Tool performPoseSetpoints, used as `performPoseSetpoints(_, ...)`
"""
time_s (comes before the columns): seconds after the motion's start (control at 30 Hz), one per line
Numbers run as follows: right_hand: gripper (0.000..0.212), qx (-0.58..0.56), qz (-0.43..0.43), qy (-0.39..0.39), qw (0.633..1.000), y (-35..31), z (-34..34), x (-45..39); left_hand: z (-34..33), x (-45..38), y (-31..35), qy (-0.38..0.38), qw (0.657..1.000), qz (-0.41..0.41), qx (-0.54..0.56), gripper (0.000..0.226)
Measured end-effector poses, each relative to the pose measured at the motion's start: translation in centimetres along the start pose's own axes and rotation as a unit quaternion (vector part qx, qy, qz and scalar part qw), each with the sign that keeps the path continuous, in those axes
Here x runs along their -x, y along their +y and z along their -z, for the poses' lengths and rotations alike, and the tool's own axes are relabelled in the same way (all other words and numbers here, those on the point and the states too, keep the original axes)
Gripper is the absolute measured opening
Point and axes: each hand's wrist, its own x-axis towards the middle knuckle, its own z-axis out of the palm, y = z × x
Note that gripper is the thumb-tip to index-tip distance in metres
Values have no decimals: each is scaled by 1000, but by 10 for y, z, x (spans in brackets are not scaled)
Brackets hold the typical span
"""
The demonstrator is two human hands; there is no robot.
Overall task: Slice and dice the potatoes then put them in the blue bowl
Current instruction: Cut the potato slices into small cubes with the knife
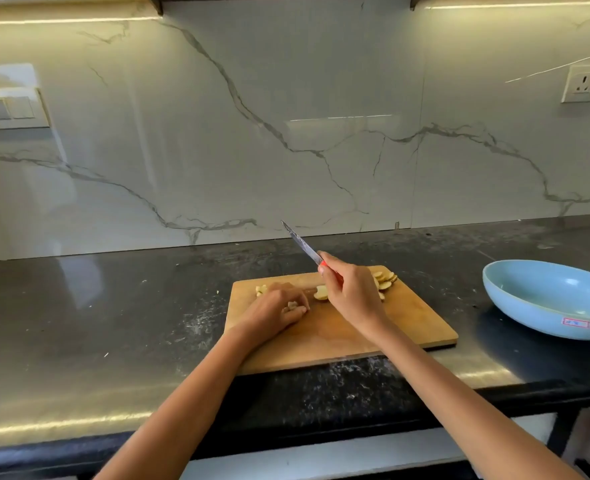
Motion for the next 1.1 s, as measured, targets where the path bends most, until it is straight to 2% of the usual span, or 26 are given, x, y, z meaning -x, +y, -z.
performPoseSetpoints(0.23,33,5,11,28,1000,26,-25,-44,5,-22,-39,41,993,57,-96,14)
performPoseSetpoints(0.37,33,11,0,37,999,40,-28,-51,11,-31,-53,77,992,97,13,12)
performPoseSetpoints(0.5,33,5,4,60,998,48,-24,-49,17,-30,-46,111,990,83,41,11)
performPoseSetpoints(0.57,33,3,0,68,998,48,-22,-49,16,-29,-33,83,991,91,61,9)
performPoseSetpoints(0.7,34,0,-8,81,997,48,-18,-48,7,-26,-7,-35,993,74,85,10)
performPoseSetpoints(0.77,34,4,-12,82,997,48,-16,-46,7,-26,-11,-30,996,78,24,4)
performPoseSetpoints(0.83,34,11,-24,81,996,50,-15,-45,9,-24,-26,11,992,96,-85,6)
performPoseSetpoints(0.87,34,15,-31,79,996,52,-15,-45,11,-23,-35,33,989,101,-106,7)
performPoseSetpoints(1.0,34,16,-46,73,996,55,-13,-45,29,-13,-49,132,987,93,22,8)
performPoseSetpoints(1.1,35,12,-53,71,996,55,-12,-43,47,-5,-51,99,982,131,93,21)
